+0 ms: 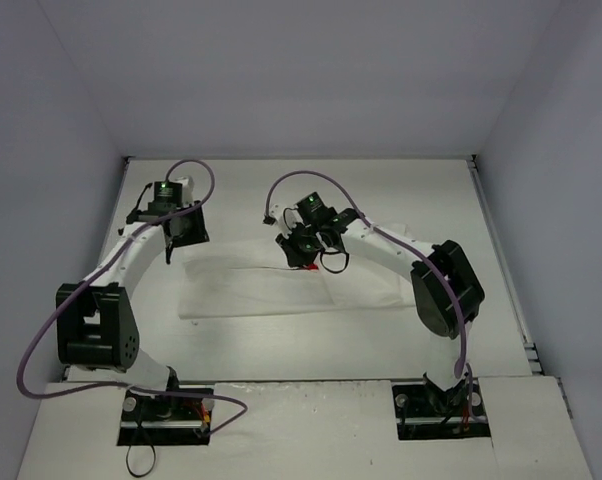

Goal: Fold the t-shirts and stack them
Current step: Fold the other side of the tshirt into a rectangle

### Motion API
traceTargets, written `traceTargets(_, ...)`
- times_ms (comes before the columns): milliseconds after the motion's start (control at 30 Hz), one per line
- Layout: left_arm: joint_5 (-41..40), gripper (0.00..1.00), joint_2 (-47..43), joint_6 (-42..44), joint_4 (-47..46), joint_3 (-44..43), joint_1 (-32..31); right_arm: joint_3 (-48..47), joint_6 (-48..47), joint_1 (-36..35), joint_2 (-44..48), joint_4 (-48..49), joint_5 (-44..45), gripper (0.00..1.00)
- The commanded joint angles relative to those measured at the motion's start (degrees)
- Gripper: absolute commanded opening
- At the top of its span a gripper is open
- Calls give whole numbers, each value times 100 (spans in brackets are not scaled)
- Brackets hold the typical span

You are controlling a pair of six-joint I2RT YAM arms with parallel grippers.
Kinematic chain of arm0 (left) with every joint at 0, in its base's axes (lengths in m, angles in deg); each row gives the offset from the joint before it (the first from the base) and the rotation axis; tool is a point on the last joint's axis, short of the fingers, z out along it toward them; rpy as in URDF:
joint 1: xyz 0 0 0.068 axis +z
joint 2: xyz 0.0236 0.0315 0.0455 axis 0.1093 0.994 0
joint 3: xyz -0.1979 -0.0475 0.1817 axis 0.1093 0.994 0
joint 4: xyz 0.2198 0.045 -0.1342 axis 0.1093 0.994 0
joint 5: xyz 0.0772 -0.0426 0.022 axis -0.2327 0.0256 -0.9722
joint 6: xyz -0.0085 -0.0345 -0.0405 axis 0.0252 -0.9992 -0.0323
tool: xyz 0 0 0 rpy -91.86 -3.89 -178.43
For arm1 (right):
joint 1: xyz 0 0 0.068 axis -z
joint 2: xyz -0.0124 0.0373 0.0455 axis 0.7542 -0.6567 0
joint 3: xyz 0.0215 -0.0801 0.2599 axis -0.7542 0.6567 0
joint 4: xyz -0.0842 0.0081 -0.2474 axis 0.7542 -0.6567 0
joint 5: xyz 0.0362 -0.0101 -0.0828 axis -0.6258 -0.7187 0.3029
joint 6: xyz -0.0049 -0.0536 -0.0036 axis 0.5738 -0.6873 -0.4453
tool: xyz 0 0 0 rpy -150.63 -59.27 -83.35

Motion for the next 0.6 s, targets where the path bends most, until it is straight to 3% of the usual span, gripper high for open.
traceTargets(0,-386,33,478,-146,-353,-457,-454,-671,381,25,-130,135,936,6)
traceTargets(200,-833,30,487,-330,-691,250,-497,-981,1091,36,-648,312,1998,12)
traceTargets(567,-1313,30,-203,-578,-807,1370,-466,438,1954,113,-399,1149,2583,16)
